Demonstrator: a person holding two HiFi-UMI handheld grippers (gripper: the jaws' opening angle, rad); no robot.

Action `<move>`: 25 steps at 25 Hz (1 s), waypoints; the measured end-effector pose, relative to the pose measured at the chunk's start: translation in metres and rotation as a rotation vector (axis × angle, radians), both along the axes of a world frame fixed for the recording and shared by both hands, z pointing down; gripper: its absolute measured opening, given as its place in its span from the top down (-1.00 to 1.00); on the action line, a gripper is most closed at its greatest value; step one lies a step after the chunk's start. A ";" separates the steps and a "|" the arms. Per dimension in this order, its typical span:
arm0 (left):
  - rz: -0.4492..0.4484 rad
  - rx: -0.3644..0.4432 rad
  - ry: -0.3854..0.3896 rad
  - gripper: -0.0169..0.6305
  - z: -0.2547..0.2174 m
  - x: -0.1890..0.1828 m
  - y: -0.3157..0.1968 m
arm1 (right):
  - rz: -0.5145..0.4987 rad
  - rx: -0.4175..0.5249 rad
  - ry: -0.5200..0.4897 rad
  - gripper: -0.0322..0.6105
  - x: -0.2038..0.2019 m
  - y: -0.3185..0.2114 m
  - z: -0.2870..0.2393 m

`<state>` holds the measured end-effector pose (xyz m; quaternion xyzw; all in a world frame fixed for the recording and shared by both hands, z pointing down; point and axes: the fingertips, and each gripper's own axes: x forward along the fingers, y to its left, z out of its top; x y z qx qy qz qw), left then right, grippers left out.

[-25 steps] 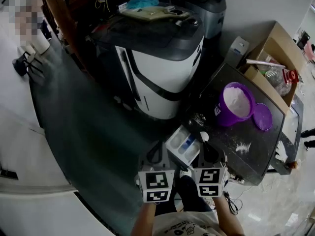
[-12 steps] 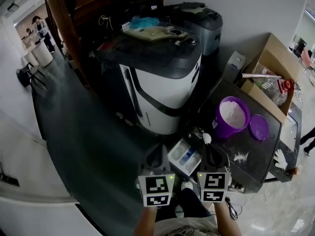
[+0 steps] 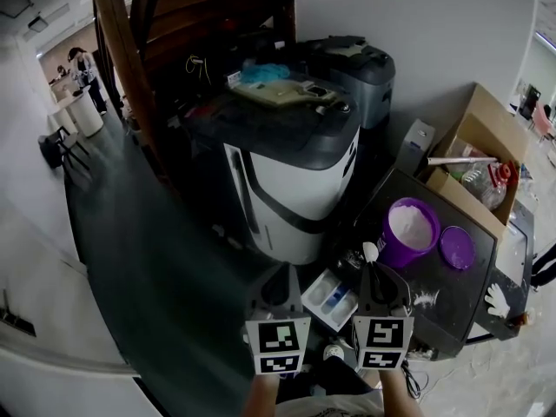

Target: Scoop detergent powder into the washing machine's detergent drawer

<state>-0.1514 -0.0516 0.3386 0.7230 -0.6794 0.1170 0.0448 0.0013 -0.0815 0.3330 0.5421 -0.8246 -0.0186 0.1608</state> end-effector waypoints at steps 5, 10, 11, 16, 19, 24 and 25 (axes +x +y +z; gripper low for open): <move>-0.001 0.040 -0.008 0.94 -0.019 -0.003 0.001 | 0.005 0.046 -0.023 0.83 -0.002 0.000 -0.022; 0.002 0.074 -0.018 0.94 -0.034 -0.003 0.002 | 0.000 0.084 -0.054 0.83 -0.003 0.003 -0.042; 0.002 0.080 -0.019 0.94 -0.037 -0.003 0.002 | 0.001 0.089 -0.061 0.83 -0.002 0.004 -0.045; 0.004 0.111 -0.024 0.94 -0.049 -0.002 0.003 | 0.010 0.118 -0.091 0.83 0.002 0.005 -0.058; 0.005 0.124 -0.024 0.94 -0.055 -0.001 0.005 | 0.013 0.132 -0.098 0.83 0.004 0.007 -0.063; 0.009 0.142 -0.033 0.94 -0.063 0.000 0.007 | 0.018 0.141 -0.115 0.83 0.006 0.009 -0.069; 0.009 0.143 -0.034 0.94 -0.064 0.000 0.007 | 0.020 0.143 -0.116 0.83 0.006 0.010 -0.069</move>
